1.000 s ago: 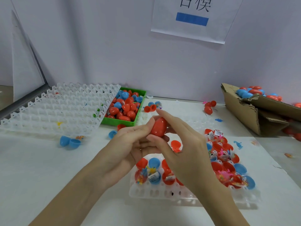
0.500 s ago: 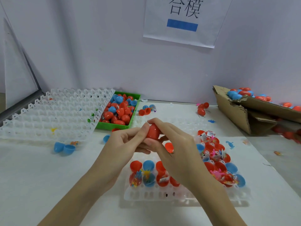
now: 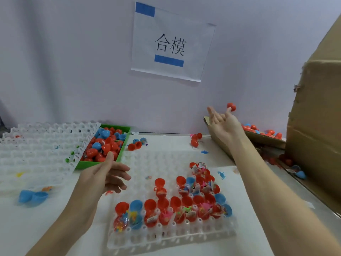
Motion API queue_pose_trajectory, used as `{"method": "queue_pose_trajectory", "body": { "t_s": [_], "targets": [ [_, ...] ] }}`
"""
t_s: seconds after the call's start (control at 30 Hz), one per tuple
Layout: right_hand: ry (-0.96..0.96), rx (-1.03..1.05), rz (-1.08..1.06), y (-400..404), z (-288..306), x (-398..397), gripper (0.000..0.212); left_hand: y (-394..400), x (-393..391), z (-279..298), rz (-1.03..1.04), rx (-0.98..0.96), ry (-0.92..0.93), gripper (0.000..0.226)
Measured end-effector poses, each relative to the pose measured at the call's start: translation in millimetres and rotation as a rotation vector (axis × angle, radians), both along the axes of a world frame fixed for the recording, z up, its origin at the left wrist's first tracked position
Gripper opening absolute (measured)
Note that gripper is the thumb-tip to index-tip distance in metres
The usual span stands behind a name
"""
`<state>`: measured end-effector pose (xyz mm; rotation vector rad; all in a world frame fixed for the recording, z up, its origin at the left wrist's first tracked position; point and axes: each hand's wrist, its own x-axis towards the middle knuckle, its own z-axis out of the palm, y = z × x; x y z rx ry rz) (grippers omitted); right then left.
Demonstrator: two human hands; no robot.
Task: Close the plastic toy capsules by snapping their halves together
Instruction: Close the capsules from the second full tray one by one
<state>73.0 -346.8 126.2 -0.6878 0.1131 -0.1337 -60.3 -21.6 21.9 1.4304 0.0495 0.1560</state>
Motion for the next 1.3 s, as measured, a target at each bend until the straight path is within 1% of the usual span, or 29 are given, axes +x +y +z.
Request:
{"method": "queue_pose_trajectory", "body": {
  "t_s": [0.03, 0.1, 0.17, 0.2, 0.23, 0.27, 0.3, 0.37, 0.47, 0.6, 0.7, 0.77, 0.8, 0.87, 0.93, 1.03, 1.13, 1.2, 1.3],
  "targets": [
    [0.036, -0.258, -0.011, -3, -6, 2, 0.053, 0, 1, 0, -0.005, 0.0, 0.003, 0.056],
    [0.045, -0.901, -0.016, -3, -26, 1, 0.041, 1, 2, 0, -0.006, -0.002, 0.01, 0.056],
    [-0.029, -1.502, -0.033, 1, -46, -2, 0.025, 1, 1, -1, -0.011, 0.002, 0.004, 0.055],
    [-0.082, -1.735, 0.007, 4, -53, -5, 0.02, 1, 1, -2, -0.017, 0.008, 0.0, 0.055],
    [-0.125, -1.912, 0.088, 8, -59, -7, 0.017, 0, 1, -2, -0.025, 0.014, -0.003, 0.054],
    [-0.146, -2.029, 0.182, 13, -63, -8, 0.016, -1, 1, -3, -0.03, 0.019, -0.006, 0.054],
    [-0.139, -2.107, 0.261, 16, -66, -9, 0.017, -1, 0, -2, -0.034, 0.02, -0.008, 0.053],
    [-0.08, -2.207, 0.343, 19, -69, -9, 0.021, -2, -1, -2, -0.038, 0.018, -0.013, 0.053],
    [-0.044, -2.277, 0.373, 18, -70, -8, 0.024, -1, -1, -2, -0.044, 0.013, -0.014, 0.052],
    [-0.021, -2.338, 0.345, 20, -68, -8, 0.021, -1, -1, -3, -0.068, 0.04, -0.004, 0.05],
    [-0.052, -2.337, 0.26, 17, -53, -7, 0.018, -3, -2, -4, -0.084, 0.118, -0.029, 0.033],
    [-0.103, -2.264, 0.234, 18, -41, -9, 0.016, -5, -5, -4, -0.112, 0.196, -0.083, 0.013],
    [-0.136, -2.207, 0.252, 22, -37, -13, 0.015, -7, -6, -4, -0.152, 0.231, -0.107, 0.014],
    [-0.204, -2.106, 0.311, 38, -36, -25, 0.013, -11, -8, -7, -0.237, 0.298, -0.14, 0.034],
    [-0.268, -2.03, 0.35, 58, -44, -40, 0.01, -16, -10, -10, -0.264, 0.403, -0.181, 0.048],
    [-0.32, -1.918, 0.404, 84, -62, -64, 0.007, -20, -11, -15, -0.234, 0.52, -0.237, 0.052],
    [-0.307, -1.837, 0.392, 99, -77, -82, 0.006, -18, -9, -18, -0.217, 0.496, -0.261, 0.04],
    [-0.282, -1.771, 0.309, 105, -83, -89, 0.006, -17, -8, -18, -0.204, 0.47, -0.263, 0.031],
    [-0.191, -1.559, 0.165, 110, -92, -98, 0.007, -16, -6, -18, -0.179, 0.437, -0.246, 0.023]
  ]
}}
